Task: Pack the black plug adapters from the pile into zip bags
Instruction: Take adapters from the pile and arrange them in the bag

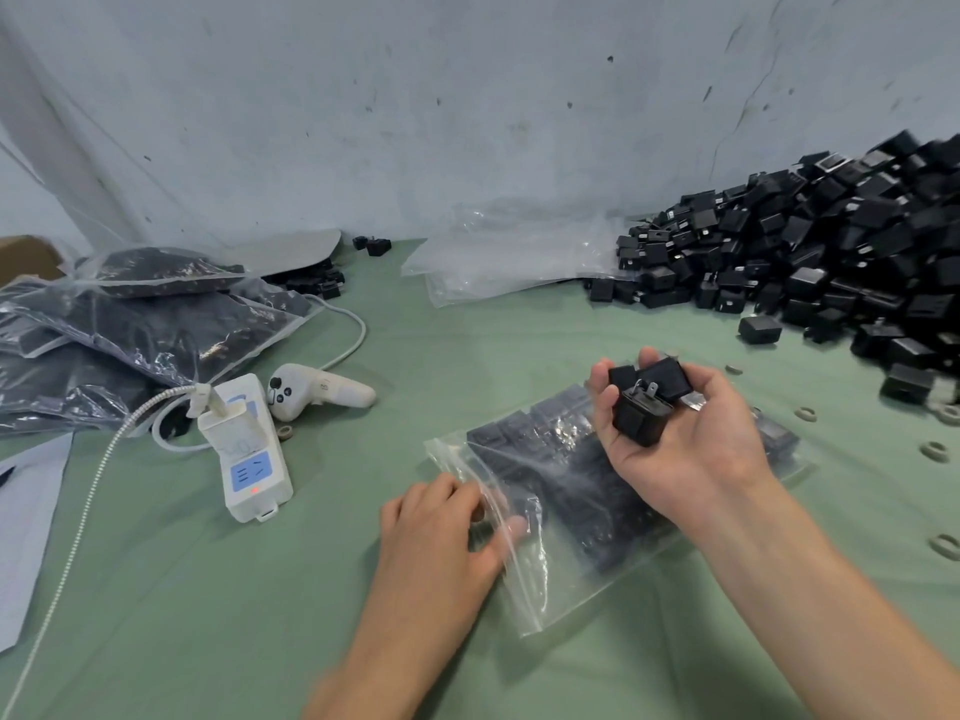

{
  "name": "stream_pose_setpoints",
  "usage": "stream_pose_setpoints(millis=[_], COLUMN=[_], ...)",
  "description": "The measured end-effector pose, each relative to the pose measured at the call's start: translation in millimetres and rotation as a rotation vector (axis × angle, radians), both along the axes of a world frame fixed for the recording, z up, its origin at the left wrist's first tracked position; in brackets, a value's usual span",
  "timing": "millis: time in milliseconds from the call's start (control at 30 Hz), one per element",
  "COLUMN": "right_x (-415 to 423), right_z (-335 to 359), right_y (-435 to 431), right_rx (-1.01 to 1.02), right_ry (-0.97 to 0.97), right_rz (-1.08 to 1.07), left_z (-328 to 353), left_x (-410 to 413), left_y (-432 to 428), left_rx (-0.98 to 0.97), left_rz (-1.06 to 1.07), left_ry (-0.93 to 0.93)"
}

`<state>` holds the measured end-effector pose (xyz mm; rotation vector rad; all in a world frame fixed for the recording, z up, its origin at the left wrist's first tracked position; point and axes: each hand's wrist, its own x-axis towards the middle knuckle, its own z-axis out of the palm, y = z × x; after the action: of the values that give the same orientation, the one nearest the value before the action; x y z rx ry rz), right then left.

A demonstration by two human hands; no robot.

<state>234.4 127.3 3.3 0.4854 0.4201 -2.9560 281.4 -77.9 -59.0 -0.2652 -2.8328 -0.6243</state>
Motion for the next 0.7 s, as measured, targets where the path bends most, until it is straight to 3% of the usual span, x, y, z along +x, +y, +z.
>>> stream_pose_setpoints(millis=[367, 533, 633, 700], right_x=[2.7, 4.4, 5.8, 5.6], right_z=[-1.0, -2.3, -4.2, -5.3], right_y=[5.4, 6.1, 7.1, 8.0], right_rx=[0.003, 0.008, 0.008, 0.002], right_ry=[0.002, -0.001, 0.004, 0.016], right_rz=[0.007, 0.004, 0.013, 0.017], left_z=[2.0, 12.2, 22.8, 30.2], left_x=[-2.7, -1.2, -0.7, -2.0], left_y=[20.8, 5.1, -14.6, -20.4], left_rx=[-0.028, -0.021, 0.022, 0.163], left_rz=[0.145, 0.066, 0.086, 0.171], left_ry=[-0.010, -0.100, 0.000, 0.140])
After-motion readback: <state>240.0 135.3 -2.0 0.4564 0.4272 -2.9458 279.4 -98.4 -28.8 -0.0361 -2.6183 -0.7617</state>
